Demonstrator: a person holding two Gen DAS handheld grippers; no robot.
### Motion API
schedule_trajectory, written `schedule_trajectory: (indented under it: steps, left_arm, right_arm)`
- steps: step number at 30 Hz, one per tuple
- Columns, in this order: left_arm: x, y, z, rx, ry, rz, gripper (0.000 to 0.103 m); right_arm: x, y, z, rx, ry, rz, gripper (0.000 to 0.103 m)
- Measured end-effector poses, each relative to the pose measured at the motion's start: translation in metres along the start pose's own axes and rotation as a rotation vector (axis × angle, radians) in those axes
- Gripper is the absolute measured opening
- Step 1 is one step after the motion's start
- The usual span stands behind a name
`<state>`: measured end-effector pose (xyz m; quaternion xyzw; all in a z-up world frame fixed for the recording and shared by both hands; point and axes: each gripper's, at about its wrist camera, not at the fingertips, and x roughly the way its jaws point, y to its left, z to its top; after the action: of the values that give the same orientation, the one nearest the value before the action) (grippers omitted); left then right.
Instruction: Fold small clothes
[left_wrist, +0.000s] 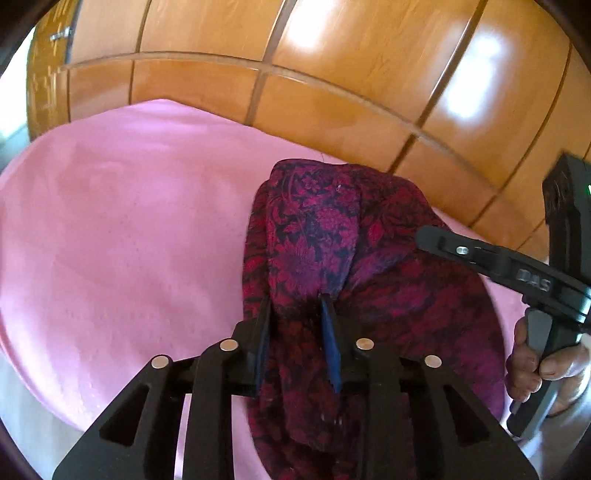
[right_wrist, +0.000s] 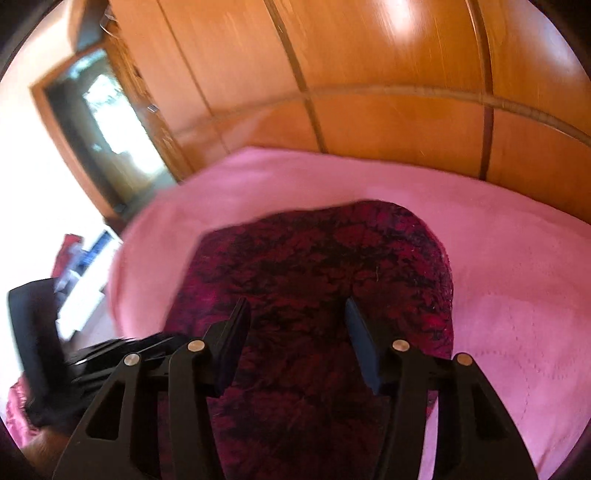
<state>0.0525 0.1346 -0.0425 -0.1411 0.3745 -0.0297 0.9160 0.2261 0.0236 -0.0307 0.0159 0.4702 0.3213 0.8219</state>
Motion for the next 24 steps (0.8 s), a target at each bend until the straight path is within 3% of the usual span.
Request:
schedule_trajectory:
  steps: [2, 4, 6, 8, 12, 15, 19, 24]
  left_arm:
    - [0.009, 0.0, -0.003, 0.012, 0.001, 0.031, 0.026]
    - [0.008, -0.001, -0.003, 0.01, -0.009, 0.035, 0.026]
    - [-0.001, 0.0, -0.004, 0.003, -0.013, 0.02, 0.026]
    - [-0.008, -0.002, -0.005, 0.026, -0.032, 0.033, 0.026]
    - [-0.013, -0.006, -0.007, 0.055, -0.059, 0.059, 0.026]
    - [-0.017, -0.01, -0.013, 0.08, -0.078, 0.092, 0.026]
    - [-0.018, -0.014, -0.017, 0.091, -0.09, 0.127, 0.026]
    - [-0.015, -0.012, -0.02, 0.083, -0.084, 0.164, 0.026]
  right_arm:
    - [0.014, 0.005, -0.008, -0.036, 0.006, -0.07, 0.054]
    - [0.011, 0.009, -0.011, -0.061, -0.002, -0.086, 0.054]
    - [0.007, 0.008, -0.007, -0.067, 0.024, -0.066, 0.057]
    - [-0.006, 0.009, 0.006, -0.046, 0.035, -0.004, 0.068]
    - [-0.019, 0.024, 0.033, -0.051, 0.006, 0.084, 0.069]
    - [0.011, 0.039, 0.045, -0.108, 0.105, 0.108, 0.069]
    - [0.055, 0.049, 0.049, -0.163, 0.202, 0.058, 0.072]
    - [0.076, 0.047, 0.045, -0.156, 0.258, 0.066, 0.077]
